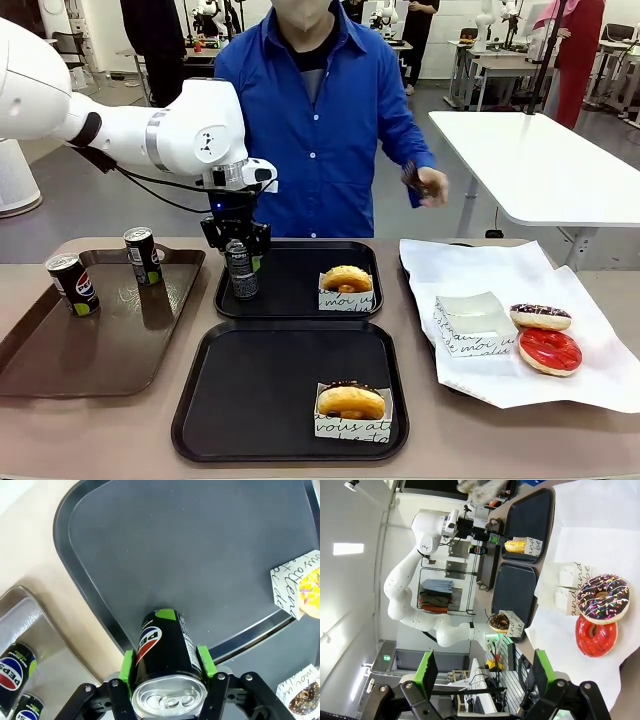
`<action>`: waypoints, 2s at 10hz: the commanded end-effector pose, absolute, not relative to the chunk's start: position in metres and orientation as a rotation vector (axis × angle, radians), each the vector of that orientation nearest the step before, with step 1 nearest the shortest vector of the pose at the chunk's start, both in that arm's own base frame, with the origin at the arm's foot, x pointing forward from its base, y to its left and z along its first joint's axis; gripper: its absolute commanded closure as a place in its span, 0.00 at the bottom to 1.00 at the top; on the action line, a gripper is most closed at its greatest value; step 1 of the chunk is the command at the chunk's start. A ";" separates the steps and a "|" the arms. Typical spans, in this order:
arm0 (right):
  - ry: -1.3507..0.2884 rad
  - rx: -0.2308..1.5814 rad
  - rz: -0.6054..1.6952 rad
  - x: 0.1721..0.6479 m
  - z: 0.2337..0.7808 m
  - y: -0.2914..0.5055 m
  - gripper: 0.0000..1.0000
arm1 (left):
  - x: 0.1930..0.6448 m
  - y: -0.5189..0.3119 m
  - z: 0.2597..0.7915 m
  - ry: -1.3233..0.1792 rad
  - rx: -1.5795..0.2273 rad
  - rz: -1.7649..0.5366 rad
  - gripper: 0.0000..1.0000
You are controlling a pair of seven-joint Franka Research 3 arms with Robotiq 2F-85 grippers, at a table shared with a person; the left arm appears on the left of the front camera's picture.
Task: Set up donuts and drinks on trays.
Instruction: Pick up one Pepsi coke and place it on the Flat Tray, then pick up one Pepsi coke from the Handle tray and place it on the Flat Tray without a Pepsi coke.
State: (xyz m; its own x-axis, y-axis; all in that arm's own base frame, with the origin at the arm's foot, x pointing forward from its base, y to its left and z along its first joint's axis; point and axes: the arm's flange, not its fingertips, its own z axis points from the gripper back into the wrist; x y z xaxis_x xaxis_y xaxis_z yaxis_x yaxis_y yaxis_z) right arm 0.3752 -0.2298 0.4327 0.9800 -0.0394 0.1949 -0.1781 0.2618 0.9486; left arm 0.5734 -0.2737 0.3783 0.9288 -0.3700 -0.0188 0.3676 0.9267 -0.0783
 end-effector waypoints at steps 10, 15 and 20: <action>-0.193 1.304 0.096 0.375 0.433 -0.229 0.00 | 0.492 -0.280 0.440 0.027 0.029 -0.425 0.00; -0.193 1.304 0.096 0.375 0.433 -0.229 0.00 | 0.434 -0.258 0.462 -0.030 0.021 -0.434 0.00; -0.193 1.304 0.096 0.375 0.433 -0.229 0.00 | 0.455 -0.271 0.466 0.012 0.030 -0.460 0.00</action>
